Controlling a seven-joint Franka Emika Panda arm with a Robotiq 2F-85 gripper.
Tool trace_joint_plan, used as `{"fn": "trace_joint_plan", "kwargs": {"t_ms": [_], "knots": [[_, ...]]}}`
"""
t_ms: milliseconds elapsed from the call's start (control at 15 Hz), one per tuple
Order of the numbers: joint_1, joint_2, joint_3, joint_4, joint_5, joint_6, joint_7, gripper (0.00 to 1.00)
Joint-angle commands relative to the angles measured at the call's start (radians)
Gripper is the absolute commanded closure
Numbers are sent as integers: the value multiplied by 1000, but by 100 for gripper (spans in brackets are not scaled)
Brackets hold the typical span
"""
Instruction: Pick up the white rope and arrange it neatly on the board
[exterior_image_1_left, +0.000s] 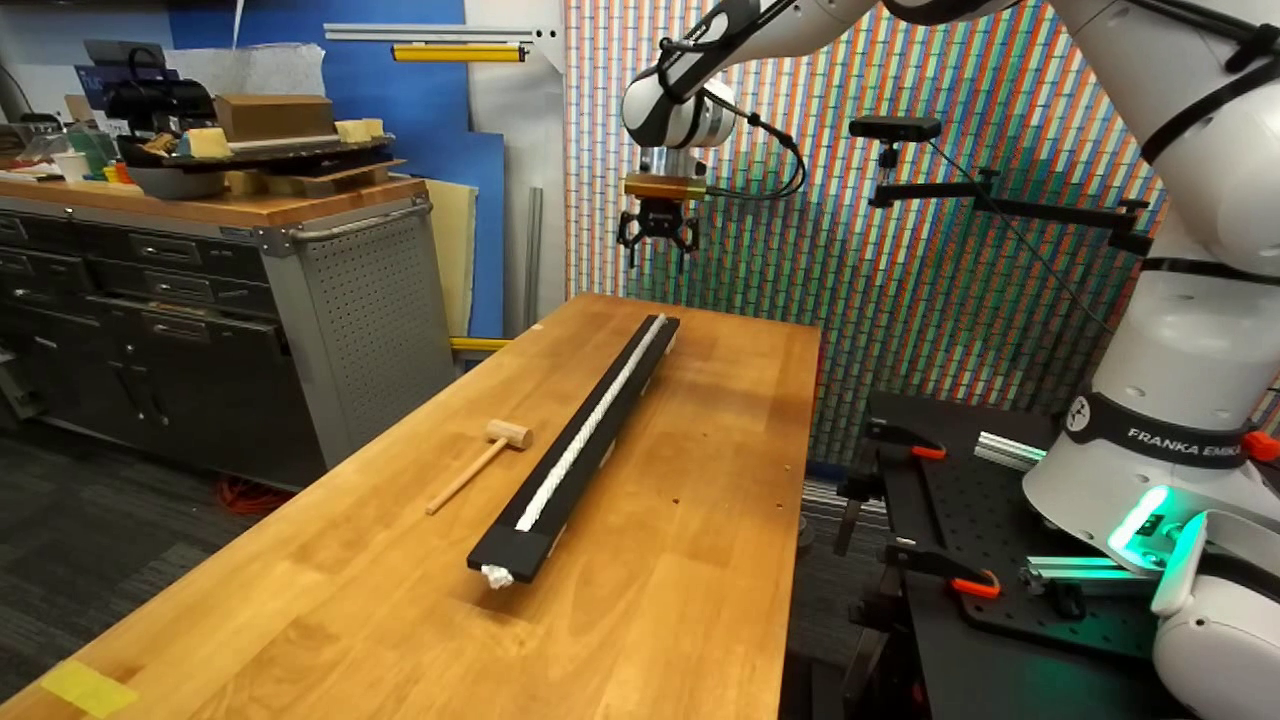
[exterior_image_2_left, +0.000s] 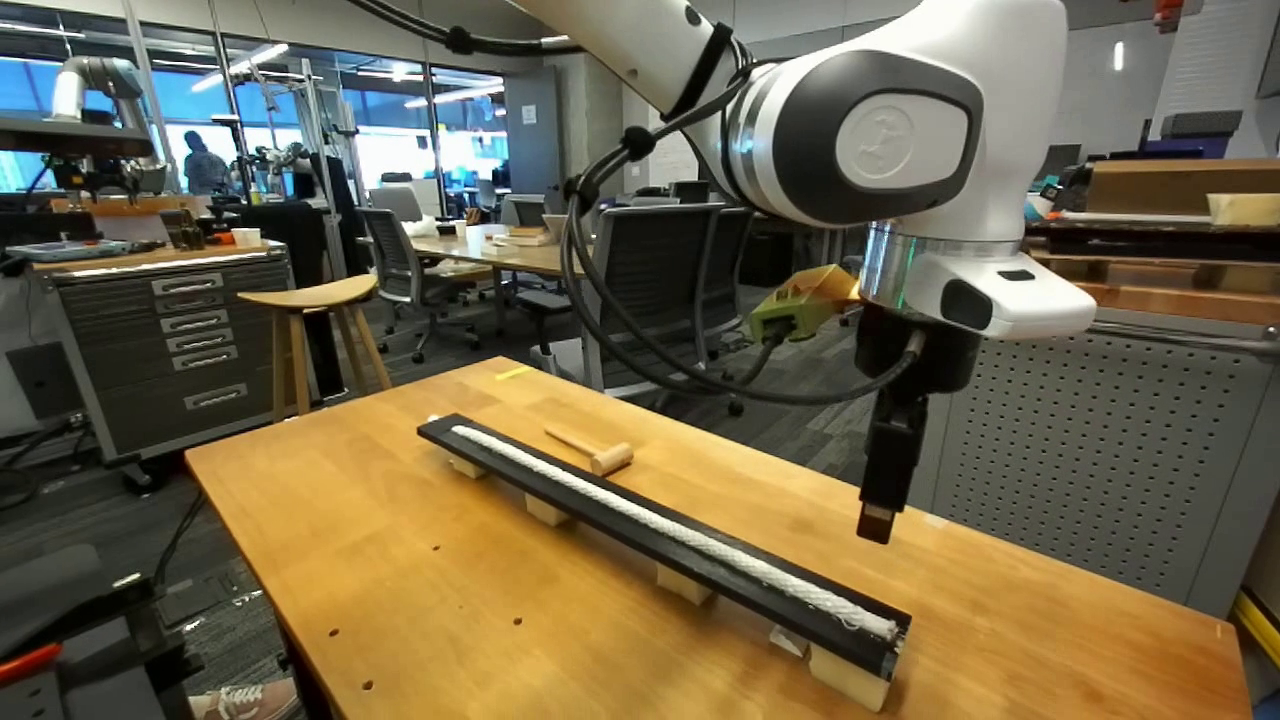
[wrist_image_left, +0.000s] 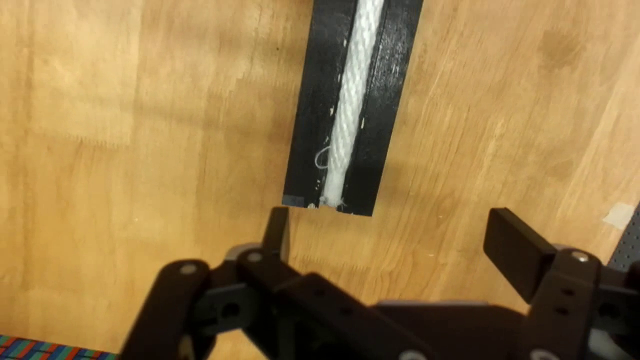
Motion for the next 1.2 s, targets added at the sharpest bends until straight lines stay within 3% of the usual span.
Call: {"fn": "trace_joint_plan", "kwargs": {"t_ms": [0, 600, 1133], "knots": [[22, -13, 3, 52, -60, -129, -84, 0], [87, -5, 13, 165, -143, -346, -211, 0], [98, 0, 20, 162, -150, -351, -245, 0]]}}
